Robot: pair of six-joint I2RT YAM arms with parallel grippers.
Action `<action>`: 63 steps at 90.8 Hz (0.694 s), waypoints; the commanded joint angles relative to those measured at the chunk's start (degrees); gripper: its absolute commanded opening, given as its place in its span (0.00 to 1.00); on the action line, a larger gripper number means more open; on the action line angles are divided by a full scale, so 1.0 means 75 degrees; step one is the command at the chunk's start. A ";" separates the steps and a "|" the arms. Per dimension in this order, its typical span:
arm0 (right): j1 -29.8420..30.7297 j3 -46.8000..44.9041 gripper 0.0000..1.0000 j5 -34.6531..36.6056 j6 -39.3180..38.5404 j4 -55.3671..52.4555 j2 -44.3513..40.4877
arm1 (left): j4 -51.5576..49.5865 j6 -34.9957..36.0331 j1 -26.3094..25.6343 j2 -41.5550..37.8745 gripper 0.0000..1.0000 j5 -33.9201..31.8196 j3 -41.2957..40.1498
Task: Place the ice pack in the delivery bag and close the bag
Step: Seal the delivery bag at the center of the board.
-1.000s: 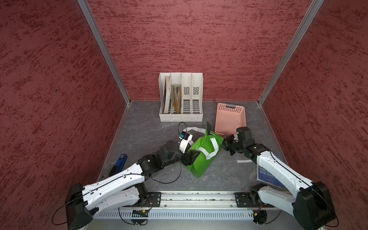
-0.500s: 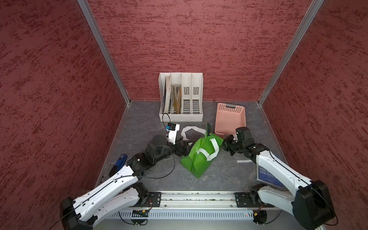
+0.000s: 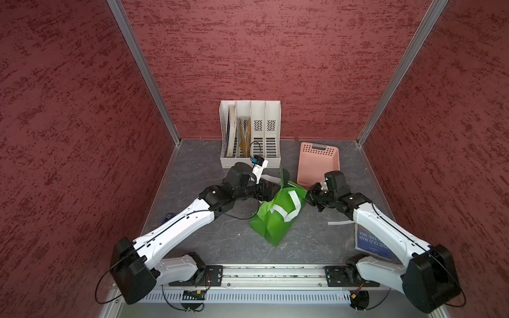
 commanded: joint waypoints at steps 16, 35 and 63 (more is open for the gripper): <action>0.0020 0.0926 0.00 0.0480 -0.0547 -0.0910 0.0013 | -0.1028 0.0107 -0.0262 0.0904 0.77 -0.0096 0.1820; 0.0086 0.1078 0.00 0.0543 -0.0286 -0.1018 0.0163 | -0.2102 0.0097 -0.0500 0.1420 0.68 -0.0336 0.2538; 0.0233 0.1418 0.00 0.0824 -0.0123 -0.1138 0.0345 | -0.4591 0.0318 -0.1170 0.2363 0.46 -0.1679 0.4010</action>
